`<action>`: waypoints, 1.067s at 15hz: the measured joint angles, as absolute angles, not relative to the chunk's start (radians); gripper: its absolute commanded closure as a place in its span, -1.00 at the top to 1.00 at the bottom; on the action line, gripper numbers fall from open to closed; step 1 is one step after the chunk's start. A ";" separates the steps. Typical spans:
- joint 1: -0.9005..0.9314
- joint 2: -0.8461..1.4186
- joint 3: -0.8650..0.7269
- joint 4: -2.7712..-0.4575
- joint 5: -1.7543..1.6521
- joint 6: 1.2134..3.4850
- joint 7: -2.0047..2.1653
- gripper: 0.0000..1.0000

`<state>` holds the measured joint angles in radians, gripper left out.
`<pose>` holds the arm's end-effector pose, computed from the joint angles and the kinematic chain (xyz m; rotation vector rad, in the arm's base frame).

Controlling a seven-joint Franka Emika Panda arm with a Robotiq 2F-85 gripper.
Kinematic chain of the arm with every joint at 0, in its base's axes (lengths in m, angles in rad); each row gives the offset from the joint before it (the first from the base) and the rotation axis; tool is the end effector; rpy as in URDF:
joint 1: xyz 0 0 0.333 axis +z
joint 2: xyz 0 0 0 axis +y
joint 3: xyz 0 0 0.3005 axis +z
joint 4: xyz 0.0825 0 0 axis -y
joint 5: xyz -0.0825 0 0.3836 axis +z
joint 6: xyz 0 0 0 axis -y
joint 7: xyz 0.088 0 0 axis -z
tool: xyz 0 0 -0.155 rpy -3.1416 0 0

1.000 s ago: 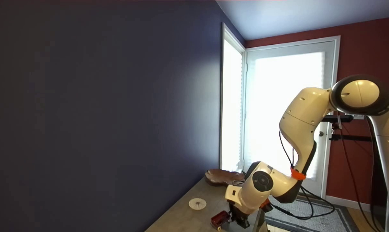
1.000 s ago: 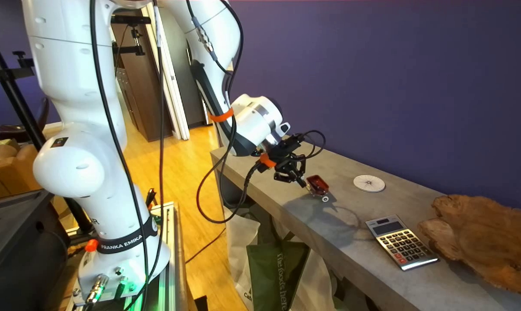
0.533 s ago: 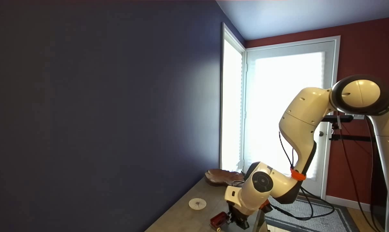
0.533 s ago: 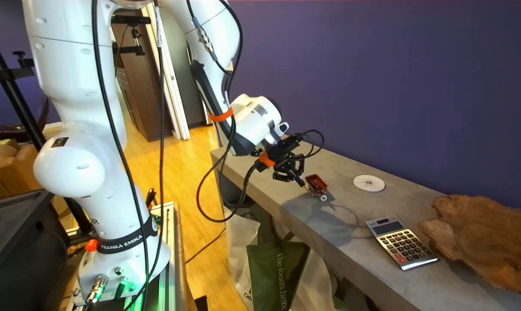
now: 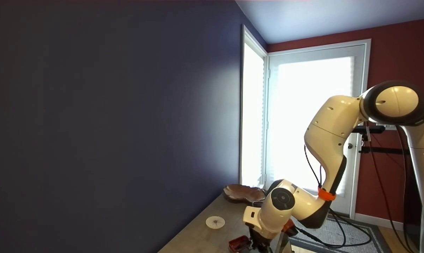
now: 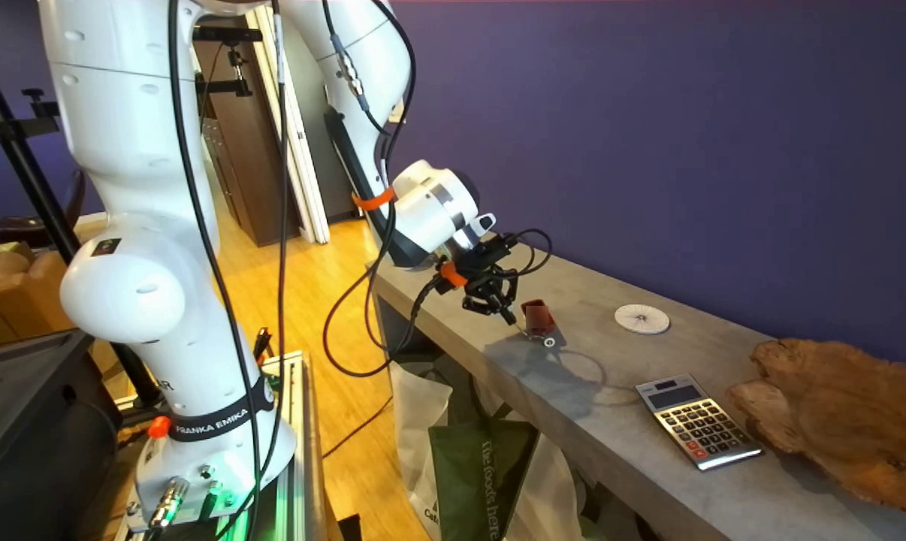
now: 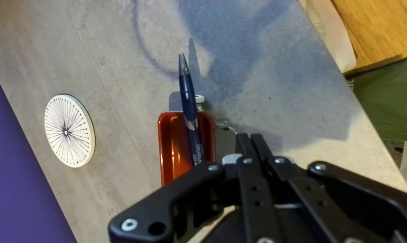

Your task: Pull the red toy cart to the left of the table

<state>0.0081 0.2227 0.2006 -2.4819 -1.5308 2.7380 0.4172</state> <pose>0.4451 0.1213 0.1382 2.1548 1.5012 0.2949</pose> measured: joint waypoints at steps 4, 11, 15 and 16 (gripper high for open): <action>0.009 0.218 0.220 -2.492 -1.426 2.733 0.336 -0.98; 0.050 0.180 0.233 -2.515 -1.200 2.705 0.158 -0.98; 0.079 0.157 0.233 -2.524 -1.041 2.695 0.031 -0.98; 0.084 0.153 0.233 -2.525 -1.006 2.695 0.003 -0.98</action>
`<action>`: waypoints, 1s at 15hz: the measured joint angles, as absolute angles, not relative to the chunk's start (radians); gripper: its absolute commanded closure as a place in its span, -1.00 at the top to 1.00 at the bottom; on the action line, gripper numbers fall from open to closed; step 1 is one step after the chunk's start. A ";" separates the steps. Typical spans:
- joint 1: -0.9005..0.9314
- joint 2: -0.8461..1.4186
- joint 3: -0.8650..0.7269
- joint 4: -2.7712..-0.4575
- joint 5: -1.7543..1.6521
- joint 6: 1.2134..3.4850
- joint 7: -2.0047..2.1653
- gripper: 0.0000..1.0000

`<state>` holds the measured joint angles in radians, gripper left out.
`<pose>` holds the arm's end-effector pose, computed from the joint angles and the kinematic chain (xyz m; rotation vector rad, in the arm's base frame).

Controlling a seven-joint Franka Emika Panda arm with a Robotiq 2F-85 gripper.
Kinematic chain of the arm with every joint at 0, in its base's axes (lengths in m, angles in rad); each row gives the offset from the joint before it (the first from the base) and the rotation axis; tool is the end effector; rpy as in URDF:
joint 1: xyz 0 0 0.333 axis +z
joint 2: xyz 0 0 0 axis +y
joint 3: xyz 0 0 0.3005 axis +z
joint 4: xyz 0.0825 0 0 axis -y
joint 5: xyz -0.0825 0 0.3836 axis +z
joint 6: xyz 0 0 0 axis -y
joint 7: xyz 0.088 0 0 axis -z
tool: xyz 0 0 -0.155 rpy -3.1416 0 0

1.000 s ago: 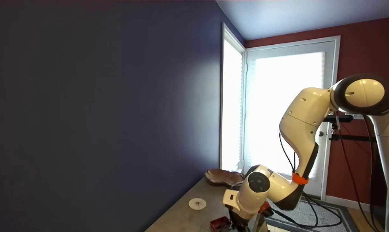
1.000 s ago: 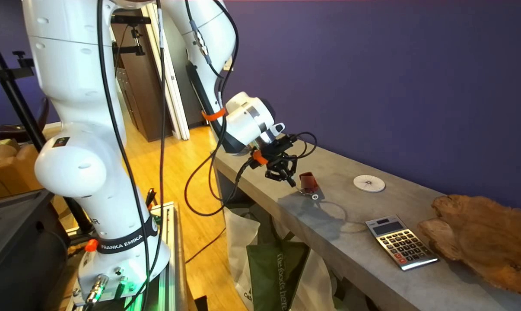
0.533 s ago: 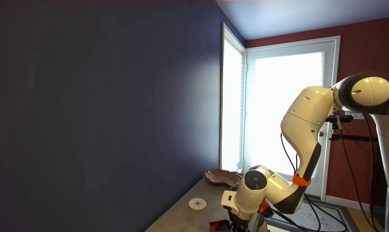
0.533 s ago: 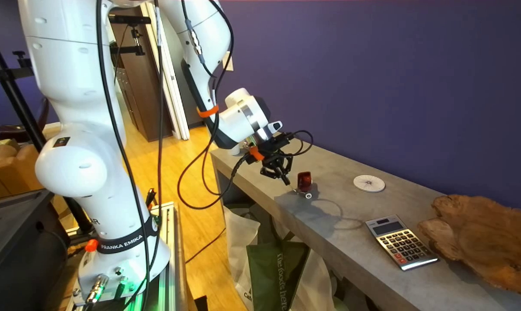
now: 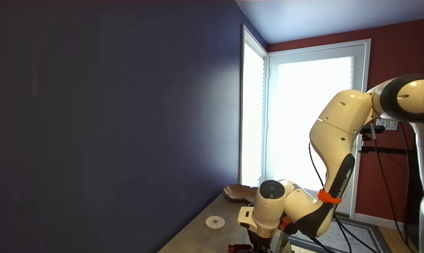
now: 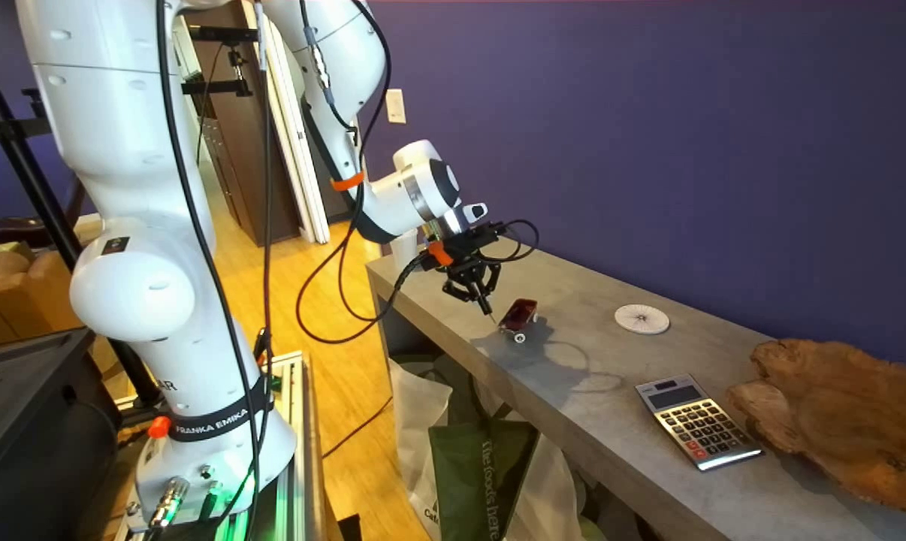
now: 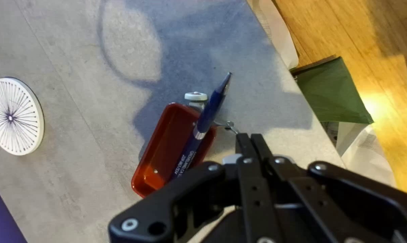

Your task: Pull the red toy cart to the left of the table

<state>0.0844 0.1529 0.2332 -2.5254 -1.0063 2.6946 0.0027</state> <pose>0.4309 0.1579 0.1574 2.2503 1.5830 0.1335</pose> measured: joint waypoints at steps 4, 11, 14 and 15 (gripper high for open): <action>0.107 0.143 0.234 -2.530 -0.875 2.695 -0.100 -0.98; 0.177 0.131 0.240 -2.516 -0.668 2.603 -0.119 -0.98; 0.214 0.130 0.241 -2.493 -0.645 2.559 -0.043 -0.98; 0.223 0.130 0.240 -2.486 -0.644 2.550 -0.013 -0.98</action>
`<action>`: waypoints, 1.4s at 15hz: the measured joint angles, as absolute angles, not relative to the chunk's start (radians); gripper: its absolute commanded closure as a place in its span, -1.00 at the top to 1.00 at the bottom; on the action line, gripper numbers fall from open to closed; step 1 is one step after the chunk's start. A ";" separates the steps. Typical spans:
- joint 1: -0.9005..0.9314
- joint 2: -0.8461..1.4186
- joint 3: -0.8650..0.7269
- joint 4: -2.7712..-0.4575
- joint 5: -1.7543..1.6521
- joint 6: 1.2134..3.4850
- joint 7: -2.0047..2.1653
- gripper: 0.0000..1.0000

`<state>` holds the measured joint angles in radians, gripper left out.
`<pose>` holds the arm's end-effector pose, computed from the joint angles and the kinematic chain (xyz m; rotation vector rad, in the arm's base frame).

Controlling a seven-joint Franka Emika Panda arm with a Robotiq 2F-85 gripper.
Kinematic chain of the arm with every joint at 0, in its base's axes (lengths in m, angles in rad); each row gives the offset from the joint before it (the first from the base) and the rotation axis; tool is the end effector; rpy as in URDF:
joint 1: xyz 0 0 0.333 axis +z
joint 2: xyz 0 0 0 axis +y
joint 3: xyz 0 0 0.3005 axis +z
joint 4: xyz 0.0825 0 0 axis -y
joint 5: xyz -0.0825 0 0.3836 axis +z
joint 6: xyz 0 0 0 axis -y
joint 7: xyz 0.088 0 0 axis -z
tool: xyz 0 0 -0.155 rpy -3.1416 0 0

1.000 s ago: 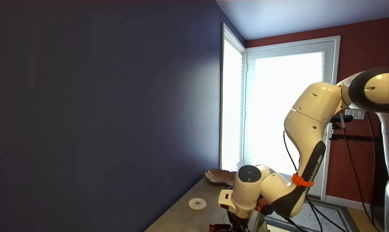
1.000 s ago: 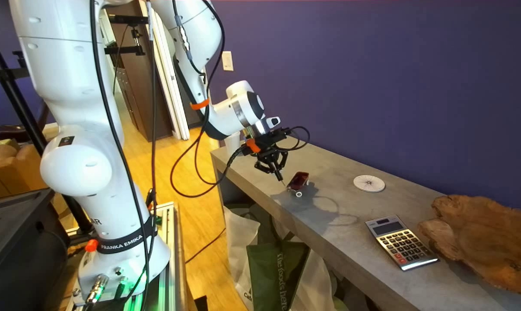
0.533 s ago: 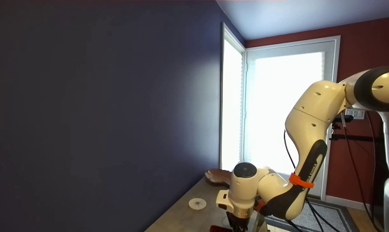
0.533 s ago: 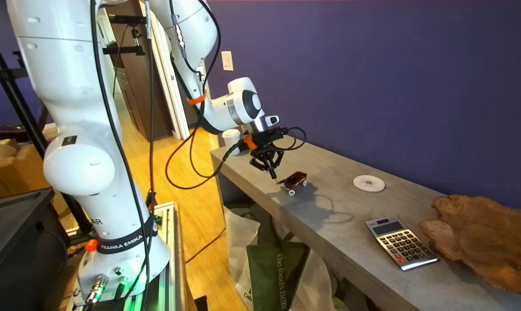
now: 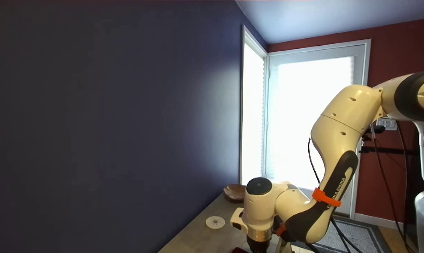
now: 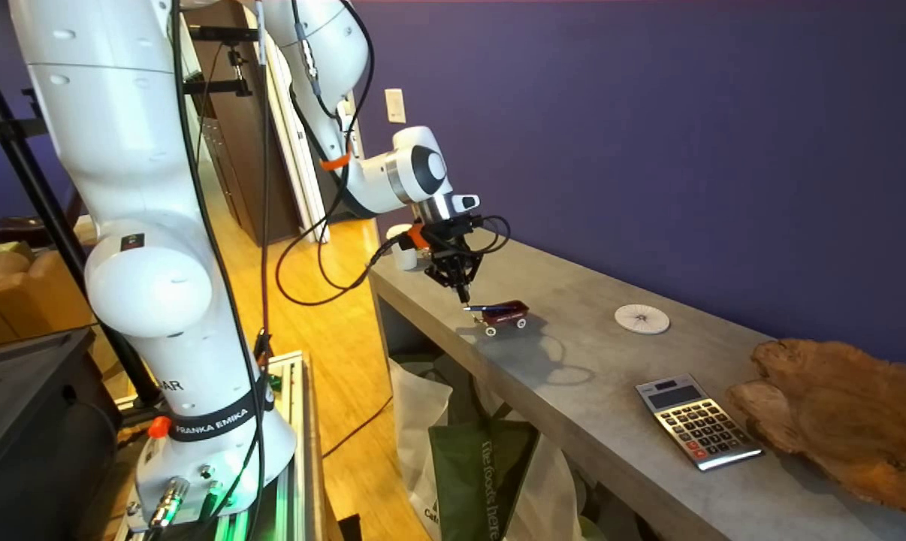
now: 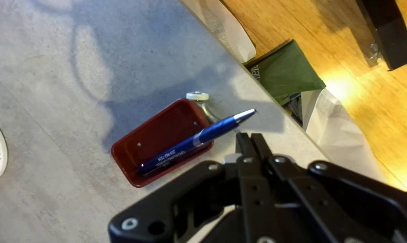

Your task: Pull the red toy cart to the left of the table

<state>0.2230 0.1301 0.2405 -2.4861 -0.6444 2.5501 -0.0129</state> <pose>0.4178 0.2044 0.1722 2.4656 1.3878 0.0268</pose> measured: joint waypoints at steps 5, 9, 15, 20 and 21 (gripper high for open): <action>0.247 0.132 0.240 -2.460 -0.645 2.536 0.088 -0.93; 0.247 0.135 0.237 -2.460 -0.645 2.536 0.087 -0.93; 0.248 0.140 0.235 -2.457 -0.645 2.536 0.106 -0.98; 0.258 0.152 0.226 -2.439 -0.650 2.522 0.257 -0.98; 0.262 0.155 0.222 -2.433 -0.651 2.513 0.294 -0.98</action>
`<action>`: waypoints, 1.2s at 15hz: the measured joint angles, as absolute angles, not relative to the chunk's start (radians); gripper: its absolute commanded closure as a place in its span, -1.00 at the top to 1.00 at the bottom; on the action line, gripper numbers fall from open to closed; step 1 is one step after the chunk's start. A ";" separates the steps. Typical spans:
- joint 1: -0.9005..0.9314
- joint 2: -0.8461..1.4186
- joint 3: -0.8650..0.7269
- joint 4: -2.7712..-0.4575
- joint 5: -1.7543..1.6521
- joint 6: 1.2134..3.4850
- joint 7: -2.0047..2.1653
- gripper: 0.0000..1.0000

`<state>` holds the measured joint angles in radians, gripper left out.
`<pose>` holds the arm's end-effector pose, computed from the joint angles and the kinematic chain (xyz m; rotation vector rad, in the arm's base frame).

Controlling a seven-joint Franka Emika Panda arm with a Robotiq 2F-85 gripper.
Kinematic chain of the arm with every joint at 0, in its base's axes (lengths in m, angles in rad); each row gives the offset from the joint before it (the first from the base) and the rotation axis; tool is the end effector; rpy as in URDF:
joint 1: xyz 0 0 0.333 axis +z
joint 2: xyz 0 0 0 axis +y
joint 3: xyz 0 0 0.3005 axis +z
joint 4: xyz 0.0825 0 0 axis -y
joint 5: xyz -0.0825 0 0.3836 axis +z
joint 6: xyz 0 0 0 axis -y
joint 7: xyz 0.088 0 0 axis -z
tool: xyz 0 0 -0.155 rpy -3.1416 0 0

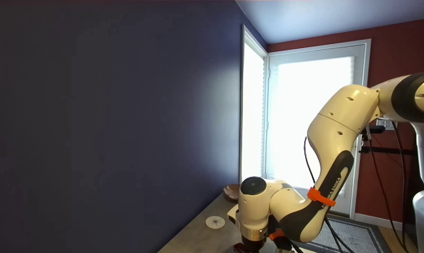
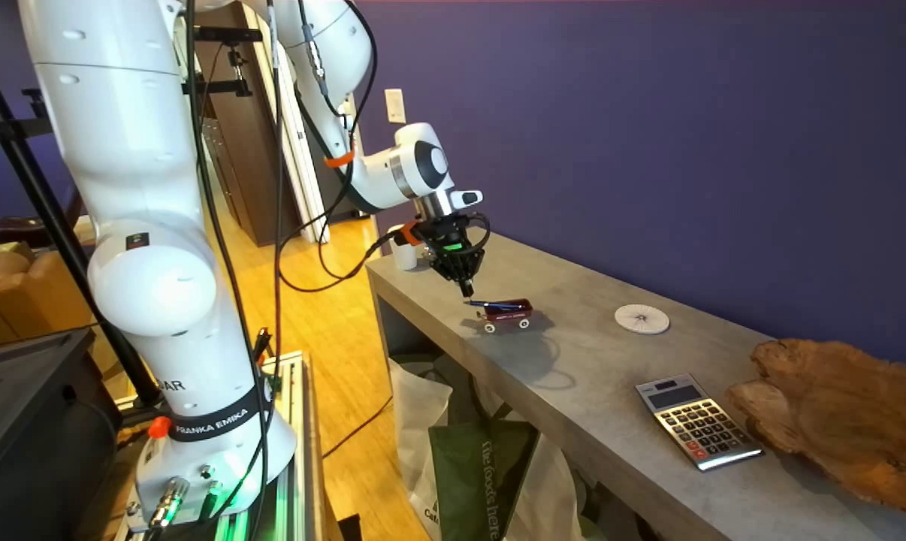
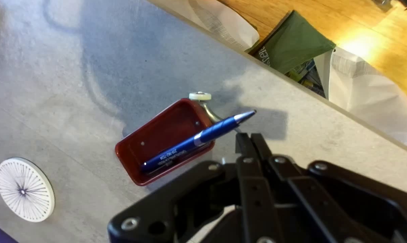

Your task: Pull the red toy cart to the left of the table

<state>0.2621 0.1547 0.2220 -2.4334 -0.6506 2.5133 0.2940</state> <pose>0.4284 0.2163 0.1767 2.6287 1.0088 0.0983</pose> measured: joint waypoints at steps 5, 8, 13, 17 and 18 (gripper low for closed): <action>0.286 0.182 0.200 -2.398 -0.686 2.481 0.459 -0.98; 0.304 0.205 0.189 -2.365 -0.737 2.457 0.542 -0.98; 0.318 0.262 0.182 -2.295 -0.754 2.364 0.617 -0.98; 0.318 0.298 0.163 -2.246 -0.747 2.334 0.659 -0.98; 0.317 0.305 0.158 -2.235 -0.743 2.334 0.668 -0.98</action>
<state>0.3170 0.3046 0.1577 -2.2351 -0.7428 2.3339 0.6680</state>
